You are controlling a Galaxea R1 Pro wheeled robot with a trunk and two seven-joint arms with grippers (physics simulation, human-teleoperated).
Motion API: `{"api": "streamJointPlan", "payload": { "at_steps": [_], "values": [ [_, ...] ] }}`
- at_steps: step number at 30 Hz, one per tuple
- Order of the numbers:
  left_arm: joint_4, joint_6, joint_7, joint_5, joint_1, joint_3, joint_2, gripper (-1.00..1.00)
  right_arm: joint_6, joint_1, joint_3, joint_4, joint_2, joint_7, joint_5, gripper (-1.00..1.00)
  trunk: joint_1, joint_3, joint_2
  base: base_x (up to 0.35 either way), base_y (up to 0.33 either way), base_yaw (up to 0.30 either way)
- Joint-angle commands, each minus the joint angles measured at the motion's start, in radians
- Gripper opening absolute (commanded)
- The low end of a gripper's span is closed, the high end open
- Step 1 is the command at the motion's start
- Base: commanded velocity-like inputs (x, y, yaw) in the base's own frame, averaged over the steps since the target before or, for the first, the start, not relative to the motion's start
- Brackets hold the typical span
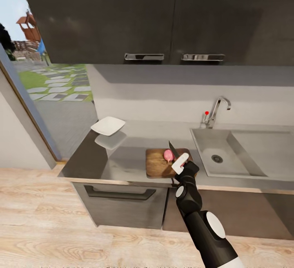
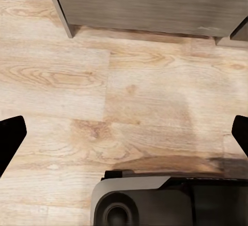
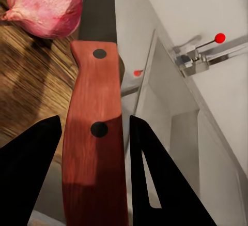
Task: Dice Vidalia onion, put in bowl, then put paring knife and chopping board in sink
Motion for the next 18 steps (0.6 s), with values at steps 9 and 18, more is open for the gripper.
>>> {"api": "streamJointPlan", "payload": {
  "at_steps": [9, 18],
  "values": [
    [-0.001, -0.002, 0.005, 0.010, 0.000, -0.007, 0.002, 1.00, 0.006, -0.001, 0.001, -0.001, -0.001, 0.007, 0.010, -1.00, 0.001, -0.015, -0.002, 0.000, 0.000, 0.000],
    [-0.001, -0.002, 0.005, 0.010, 0.000, -0.007, 0.002, 1.00, 0.006, -0.001, 0.001, -0.001, -0.001, 0.006, 0.010, -1.00, 0.001, -0.015, -0.002, 0.000, 0.000, 0.000]
  ]
}}
